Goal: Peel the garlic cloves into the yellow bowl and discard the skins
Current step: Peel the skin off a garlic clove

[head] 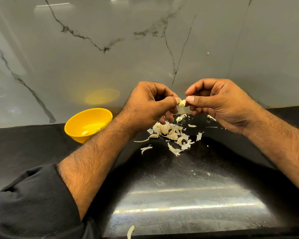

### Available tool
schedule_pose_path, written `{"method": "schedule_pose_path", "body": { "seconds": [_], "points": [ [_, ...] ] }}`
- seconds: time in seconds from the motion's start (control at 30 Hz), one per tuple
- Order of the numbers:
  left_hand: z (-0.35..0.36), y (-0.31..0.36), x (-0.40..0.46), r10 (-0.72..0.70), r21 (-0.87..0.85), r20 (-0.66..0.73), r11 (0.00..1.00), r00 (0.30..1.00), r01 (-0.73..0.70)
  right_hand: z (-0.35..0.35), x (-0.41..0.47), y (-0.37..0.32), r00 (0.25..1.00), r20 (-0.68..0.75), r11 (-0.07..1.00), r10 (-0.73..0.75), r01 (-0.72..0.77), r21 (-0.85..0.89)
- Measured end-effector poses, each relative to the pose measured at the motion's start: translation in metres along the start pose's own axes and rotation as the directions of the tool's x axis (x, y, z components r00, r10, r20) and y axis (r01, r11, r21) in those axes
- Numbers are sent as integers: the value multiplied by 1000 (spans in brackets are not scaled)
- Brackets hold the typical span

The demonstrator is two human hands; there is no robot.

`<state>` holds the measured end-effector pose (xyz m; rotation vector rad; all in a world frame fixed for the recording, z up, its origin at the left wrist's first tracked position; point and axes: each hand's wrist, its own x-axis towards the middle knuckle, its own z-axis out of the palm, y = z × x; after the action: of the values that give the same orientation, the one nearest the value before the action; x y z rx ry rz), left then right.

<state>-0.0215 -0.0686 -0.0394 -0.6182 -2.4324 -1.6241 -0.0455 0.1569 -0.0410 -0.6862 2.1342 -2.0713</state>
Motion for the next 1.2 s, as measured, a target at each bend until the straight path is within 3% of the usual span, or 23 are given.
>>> {"method": "schedule_pose_path", "body": {
  "seconds": [0.2,0.43,0.67,0.93,1.03,1.2],
  "points": [
    [1,2,-2,32,9,76,999,997,-33,-1,-1,-2,997,37,995,-63,60,76],
    [-3,1,-2,64,16,39,998,997,-64,2,-4,-7,992,73,990,-99,91,105],
    [-8,1,-2,0,-1,-6,1000,1000,0,3,-6,-10,982,94,974,-163,145,172],
    [-7,-4,0,17,220,-6,975,1000,-15,0,-2,-5,998,9,992,-61,60,114],
    [-7,-3,1,1,168,-9,986,1000,0,0,0,-2,994,-78,994,-71,77,76],
    [-7,1,-1,-125,-106,39,986,991,129,-1,2,0,948,-149,952,-280,256,-166]
  ]
}}
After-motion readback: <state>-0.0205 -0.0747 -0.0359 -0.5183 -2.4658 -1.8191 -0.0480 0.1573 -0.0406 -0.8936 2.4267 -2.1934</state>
